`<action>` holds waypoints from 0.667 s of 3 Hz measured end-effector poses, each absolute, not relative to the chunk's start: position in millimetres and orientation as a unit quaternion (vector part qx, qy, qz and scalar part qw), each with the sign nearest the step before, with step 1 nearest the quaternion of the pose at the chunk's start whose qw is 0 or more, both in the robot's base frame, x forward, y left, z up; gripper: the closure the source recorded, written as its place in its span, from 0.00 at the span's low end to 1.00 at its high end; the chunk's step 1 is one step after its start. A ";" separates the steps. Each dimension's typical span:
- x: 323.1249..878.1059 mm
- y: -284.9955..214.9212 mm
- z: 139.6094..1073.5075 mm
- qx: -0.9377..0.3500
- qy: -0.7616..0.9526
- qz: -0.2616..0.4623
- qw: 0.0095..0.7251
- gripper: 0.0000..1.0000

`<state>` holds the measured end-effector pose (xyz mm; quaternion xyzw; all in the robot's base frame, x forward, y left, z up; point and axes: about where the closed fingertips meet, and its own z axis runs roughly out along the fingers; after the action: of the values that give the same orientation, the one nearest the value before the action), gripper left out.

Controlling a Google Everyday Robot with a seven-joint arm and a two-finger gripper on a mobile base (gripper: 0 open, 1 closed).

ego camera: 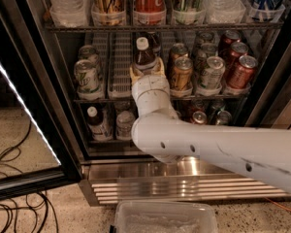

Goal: Pick blue plastic bottle from middle shelf of fridge

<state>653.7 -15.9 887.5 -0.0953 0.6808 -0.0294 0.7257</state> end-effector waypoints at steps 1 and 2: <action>646.0 -19.7 892.0 -0.081 0.668 -0.007 0.739 1.00; 637.7 -18.9 901.3 -0.061 0.644 0.018 0.762 1.00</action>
Offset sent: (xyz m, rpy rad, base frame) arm -0.0621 -0.0093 0.0504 0.4340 -0.3833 0.1028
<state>637.7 -18.9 901.3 -0.0609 0.6442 0.0184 0.7622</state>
